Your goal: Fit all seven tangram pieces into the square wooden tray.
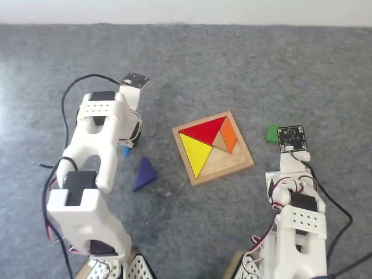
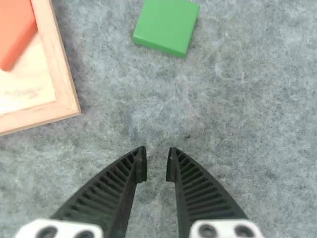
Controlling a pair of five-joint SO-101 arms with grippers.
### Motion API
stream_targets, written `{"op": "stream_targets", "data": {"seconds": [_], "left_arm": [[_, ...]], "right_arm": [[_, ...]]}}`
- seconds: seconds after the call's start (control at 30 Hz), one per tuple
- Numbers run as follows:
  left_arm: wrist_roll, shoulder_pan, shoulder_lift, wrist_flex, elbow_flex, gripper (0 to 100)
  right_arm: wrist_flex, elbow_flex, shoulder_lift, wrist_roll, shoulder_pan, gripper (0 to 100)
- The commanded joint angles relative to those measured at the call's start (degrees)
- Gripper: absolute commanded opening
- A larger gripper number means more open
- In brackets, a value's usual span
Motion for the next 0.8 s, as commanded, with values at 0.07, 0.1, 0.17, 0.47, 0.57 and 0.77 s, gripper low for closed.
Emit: {"op": "stream_targets", "data": {"seconds": [0.07, 0.1, 0.17, 0.47, 0.57, 0.77], "left_arm": [[-0.4, 0.0, -0.9, 3.2, -5.2, 1], [-0.4, 0.0, -0.9, 4.7, -6.9, 1], [-0.1, 0.1, -0.9, 8.3, -11.0, 1], [0.1, 10.7, -1.0, 26.5, -22.4, 1], [0.1, 17.8, -3.1, 26.8, -20.6, 1], [2.1, 22.9, -7.7, 21.5, -14.3, 1]], "right_arm": [[-1.2, -0.5, -1.4, 0.6, 0.0, 8.0], [-1.2, -0.5, -1.4, 0.6, 0.0, 8.0], [-1.2, -0.5, -1.4, 0.6, 0.0, 8.0], [-1.2, -0.5, -1.4, 0.6, 0.0, 8.0], [-1.2, -0.5, -1.4, 0.6, 0.0, 8.0], [-1.2, -0.5, -1.4, 0.6, 0.0, 8.0]]}}
